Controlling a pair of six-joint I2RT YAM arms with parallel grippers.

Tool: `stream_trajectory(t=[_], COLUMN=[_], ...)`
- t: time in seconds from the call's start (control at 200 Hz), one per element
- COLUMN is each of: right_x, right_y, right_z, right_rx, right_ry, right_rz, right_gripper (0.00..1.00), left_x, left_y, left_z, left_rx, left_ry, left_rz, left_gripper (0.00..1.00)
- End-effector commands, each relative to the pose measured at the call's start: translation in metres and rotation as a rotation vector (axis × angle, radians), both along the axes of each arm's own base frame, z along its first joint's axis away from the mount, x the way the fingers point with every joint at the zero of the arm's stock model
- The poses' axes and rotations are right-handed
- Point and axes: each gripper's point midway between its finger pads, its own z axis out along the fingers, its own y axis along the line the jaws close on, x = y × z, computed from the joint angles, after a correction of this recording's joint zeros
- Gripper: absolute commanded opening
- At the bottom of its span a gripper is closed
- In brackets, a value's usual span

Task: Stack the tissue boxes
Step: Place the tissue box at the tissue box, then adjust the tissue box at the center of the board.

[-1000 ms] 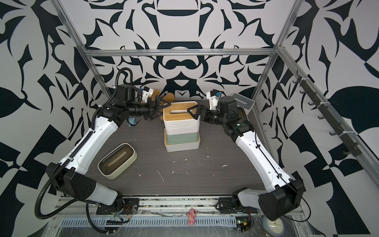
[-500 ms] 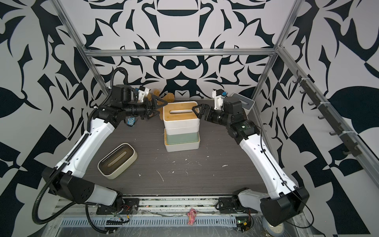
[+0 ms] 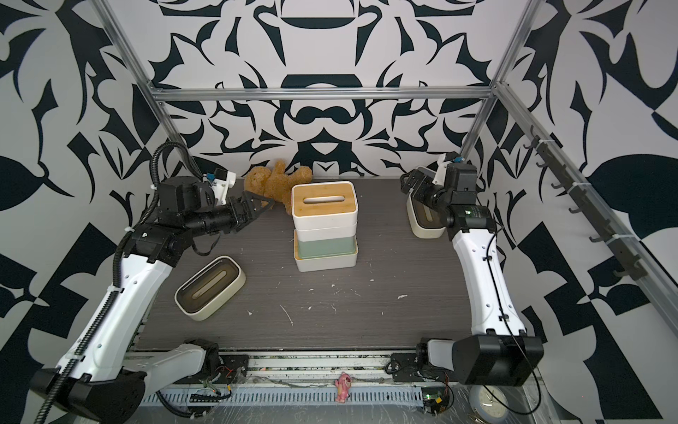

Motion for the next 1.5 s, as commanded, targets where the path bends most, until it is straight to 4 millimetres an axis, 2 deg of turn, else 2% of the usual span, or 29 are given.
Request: stream_trajectory(t=[0.0, 0.065, 0.265, 0.465, 0.5, 0.51, 0.54, 0.545, 0.56, 0.565, 0.58, 0.605, 0.62, 0.625, 0.645, 0.825, 0.88, 0.89, 0.905, 0.94, 1.11, 1.23, 1.495], right_x=[0.029, 0.050, 0.104, 0.157, 0.166, 0.169, 0.176, 0.179, 0.182, 0.184, 0.187, 0.194, 0.196, 0.198, 0.202, 0.235, 0.241, 0.242, 0.245, 0.249, 0.262, 0.266, 0.265], right_y=[-0.035, -0.050, -0.083, -0.110, -0.112, -0.113, -0.115, -0.116, -0.117, -0.118, -0.119, -0.122, -0.123, -0.124, -0.125, -0.136, -0.139, -0.139, -0.140, -0.143, -0.153, -0.159, -0.178], right_z=[-0.006, -0.019, -0.041, -0.073, -0.078, -0.085, -0.085, -0.092, -0.089, -0.095, -0.093, -0.104, -0.102, -0.109, -0.113, -0.135, -0.143, -0.139, -0.149, -0.154, -0.168, -0.175, -0.204], right_rx=[-0.035, -0.009, -0.005, 0.065, 0.071, 0.076, 0.082, 0.085, 0.087, 0.089, 0.091, 0.096, 0.096, 0.099, 0.106, 0.134, 0.142, 0.143, 0.147, 0.156, 0.188, 0.189, 0.189], right_ry=[0.004, 0.029, 0.045, 0.085, 0.089, 0.100, 0.096, 0.106, 0.100, 0.110, 0.106, 0.125, 0.121, 0.133, 0.141, 0.127, 0.132, 0.123, 0.134, 0.134, 0.113, 0.105, 0.143], right_rz=[-0.106, -0.148, -0.229, -0.258, -0.260, -0.260, -0.255, -0.253, -0.251, -0.251, -0.250, -0.251, -0.250, -0.251, -0.251, -0.236, -0.232, -0.231, -0.231, -0.230, -0.233, -0.245, -0.297], right_gripper=[0.97, 0.95, 0.92, 0.78, 0.76, 0.76, 0.73, 0.73, 0.72, 0.72, 0.70, 0.69, 0.68, 0.68, 0.66, 0.62, 0.61, 0.61, 0.60, 0.59, 0.54, 0.54, 0.54], left_x=[-0.002, -0.004, -0.011, -0.011, -0.012, -0.012, -0.012, -0.012, -0.011, -0.012, -0.012, -0.012, -0.012, -0.012, -0.012, -0.010, -0.008, -0.008, -0.007, -0.006, -0.002, 0.001, 0.004], left_y=[0.008, 0.011, 0.013, 0.012, 0.011, 0.011, 0.011, 0.011, 0.011, 0.011, 0.011, 0.011, 0.011, 0.011, 0.011, 0.015, 0.015, 0.015, 0.015, 0.015, 0.015, 0.015, 0.015], left_z=[-0.005, -0.009, -0.018, -0.025, -0.026, -0.027, -0.027, -0.028, -0.028, -0.029, -0.029, -0.031, -0.032, -0.033, -0.033, -0.046, -0.049, -0.049, -0.051, -0.053, -0.065, -0.071, -0.079], left_rx=[0.043, 0.053, 0.070, 0.068, 0.064, 0.064, 0.064, 0.064, 0.063, 0.063, 0.064, 0.065, 0.065, 0.065, 0.065, 0.083, 0.091, 0.090, 0.092, 0.095, 0.105, 0.112, 0.115], left_ry=[-0.055, -0.056, -0.048, -0.036, -0.035, -0.036, -0.039, -0.038, -0.039, -0.040, -0.043, -0.047, -0.050, -0.051, -0.058, -0.078, -0.071, -0.071, -0.068, -0.061, -0.031, -0.019, 0.006], left_rz=[0.020, 0.031, 0.024, 0.017, 0.011, 0.011, 0.009, 0.009, 0.010, 0.008, 0.010, 0.008, 0.008, 0.008, 0.008, 0.029, 0.029, 0.029, 0.030, 0.029, 0.033, 0.039, 0.044], left_gripper=[0.99, 0.99, 0.99, 0.99, 0.99, 0.99, 0.99, 0.99, 0.99, 0.99, 0.99, 0.99, 0.99, 0.99, 0.99, 0.99, 0.99, 0.99, 0.99, 0.99, 0.99, 0.99, 0.99])
